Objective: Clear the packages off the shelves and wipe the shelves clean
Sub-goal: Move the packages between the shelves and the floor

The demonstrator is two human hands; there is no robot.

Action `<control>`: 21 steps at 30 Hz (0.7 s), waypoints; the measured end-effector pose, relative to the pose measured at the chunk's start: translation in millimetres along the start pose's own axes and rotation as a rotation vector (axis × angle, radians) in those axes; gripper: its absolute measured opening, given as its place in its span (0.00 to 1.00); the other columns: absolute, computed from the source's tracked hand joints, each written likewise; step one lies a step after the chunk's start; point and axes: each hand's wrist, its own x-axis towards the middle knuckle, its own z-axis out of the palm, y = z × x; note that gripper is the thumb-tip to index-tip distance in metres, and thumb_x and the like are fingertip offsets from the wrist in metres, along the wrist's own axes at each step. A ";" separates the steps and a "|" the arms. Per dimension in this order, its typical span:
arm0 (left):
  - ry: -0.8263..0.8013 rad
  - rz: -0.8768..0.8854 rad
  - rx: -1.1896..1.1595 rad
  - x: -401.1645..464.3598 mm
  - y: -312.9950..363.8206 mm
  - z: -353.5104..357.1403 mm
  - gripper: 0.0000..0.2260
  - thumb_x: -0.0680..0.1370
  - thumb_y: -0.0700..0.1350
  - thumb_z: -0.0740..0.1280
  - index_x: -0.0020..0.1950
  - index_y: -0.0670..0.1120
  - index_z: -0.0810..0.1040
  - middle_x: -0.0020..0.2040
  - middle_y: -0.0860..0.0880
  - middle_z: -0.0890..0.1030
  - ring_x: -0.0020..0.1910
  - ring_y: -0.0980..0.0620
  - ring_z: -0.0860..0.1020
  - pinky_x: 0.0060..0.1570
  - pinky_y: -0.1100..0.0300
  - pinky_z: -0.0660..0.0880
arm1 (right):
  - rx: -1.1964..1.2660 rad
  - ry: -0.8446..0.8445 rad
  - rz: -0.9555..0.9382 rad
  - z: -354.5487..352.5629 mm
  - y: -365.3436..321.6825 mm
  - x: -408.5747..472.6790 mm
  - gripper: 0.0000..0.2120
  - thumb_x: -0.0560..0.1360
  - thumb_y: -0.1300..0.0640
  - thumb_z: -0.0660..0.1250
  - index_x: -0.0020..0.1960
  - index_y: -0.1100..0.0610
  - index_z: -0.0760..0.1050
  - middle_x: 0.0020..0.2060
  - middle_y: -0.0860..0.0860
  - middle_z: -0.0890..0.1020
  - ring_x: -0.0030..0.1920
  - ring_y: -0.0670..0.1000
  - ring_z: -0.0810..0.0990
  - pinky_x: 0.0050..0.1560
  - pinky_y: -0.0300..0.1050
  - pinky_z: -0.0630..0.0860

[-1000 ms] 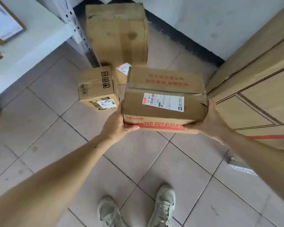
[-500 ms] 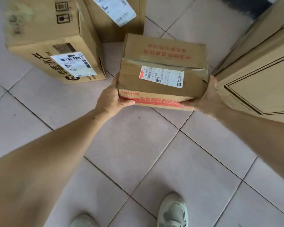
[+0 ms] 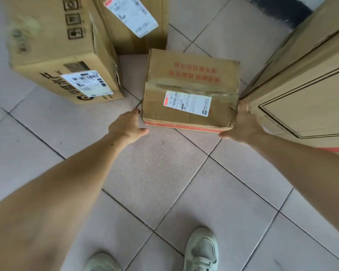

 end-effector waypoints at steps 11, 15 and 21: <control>-0.044 0.119 0.213 -122.5 50.1 -184.1 0.16 0.78 0.54 0.67 0.63 0.50 0.75 0.62 0.50 0.78 0.62 0.48 0.75 0.55 0.53 0.74 | -0.542 -0.191 -0.264 -160.6 -96.3 -128.0 0.35 0.73 0.50 0.72 0.74 0.55 0.60 0.67 0.53 0.72 0.66 0.57 0.73 0.59 0.51 0.75; -0.047 0.168 0.267 -184.0 71.4 -277.7 0.17 0.77 0.54 0.68 0.64 0.47 0.76 0.61 0.48 0.78 0.60 0.46 0.76 0.53 0.53 0.75 | -0.636 -0.164 -0.398 -233.0 -152.6 -186.3 0.32 0.73 0.50 0.71 0.72 0.55 0.62 0.63 0.52 0.73 0.62 0.55 0.76 0.54 0.51 0.77; -0.048 0.157 0.215 -290.1 84.0 -400.5 0.14 0.73 0.53 0.68 0.54 0.46 0.79 0.54 0.46 0.81 0.51 0.45 0.79 0.50 0.50 0.79 | -0.740 -0.145 -0.558 -332.6 -232.4 -280.7 0.27 0.75 0.47 0.69 0.70 0.52 0.65 0.56 0.49 0.74 0.55 0.51 0.77 0.49 0.48 0.78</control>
